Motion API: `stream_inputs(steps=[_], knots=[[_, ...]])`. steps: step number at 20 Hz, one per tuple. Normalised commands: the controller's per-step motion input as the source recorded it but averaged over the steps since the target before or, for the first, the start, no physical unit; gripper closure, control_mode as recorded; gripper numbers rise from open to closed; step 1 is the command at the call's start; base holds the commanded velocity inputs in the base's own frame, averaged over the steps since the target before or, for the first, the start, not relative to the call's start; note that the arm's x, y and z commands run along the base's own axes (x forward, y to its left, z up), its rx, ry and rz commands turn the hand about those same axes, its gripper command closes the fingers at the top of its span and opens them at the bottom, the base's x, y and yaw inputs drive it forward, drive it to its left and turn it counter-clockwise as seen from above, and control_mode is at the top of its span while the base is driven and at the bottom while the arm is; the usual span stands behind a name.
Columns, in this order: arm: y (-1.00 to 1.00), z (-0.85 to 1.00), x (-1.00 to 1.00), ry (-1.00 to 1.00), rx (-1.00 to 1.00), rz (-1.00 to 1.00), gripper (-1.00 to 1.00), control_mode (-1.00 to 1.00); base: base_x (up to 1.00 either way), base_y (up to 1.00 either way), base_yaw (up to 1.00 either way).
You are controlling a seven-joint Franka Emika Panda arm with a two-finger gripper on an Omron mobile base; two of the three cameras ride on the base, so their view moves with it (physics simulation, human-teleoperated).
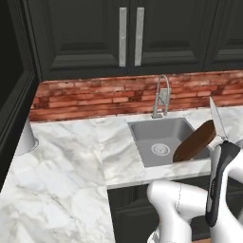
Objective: Move the cutting board and knife to the sink. Then move spray from the cabinet to the counter.
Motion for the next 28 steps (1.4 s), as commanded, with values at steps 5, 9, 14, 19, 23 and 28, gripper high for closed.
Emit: stream_inputs(steps=[5,9,14,19,23,28], knots=[[0.0,0.0,0.0,0.0,0.0,0.0,1.0,1.0,0.23,-0.16,-0.07],[0.0,0.0,0.0,0.0,0.0,0.0,1.0,1.0,0.27,-0.09,-0.41],[0.0,0.0,0.0,0.0,0.0,0.0,1.0,1.0,0.42,0.0,-0.5],[0.0,0.0,0.0,0.0,0.0,0.0,1.0,1.0,0.41,0.2,-0.17],[0.0,0.0,0.0,0.0,0.0,0.0,1.0,1.0,0.51,0.55,-0.06],[0.0,0.0,0.0,0.0,0.0,0.0,1.0,1.0,0.54,0.51,0.02]])
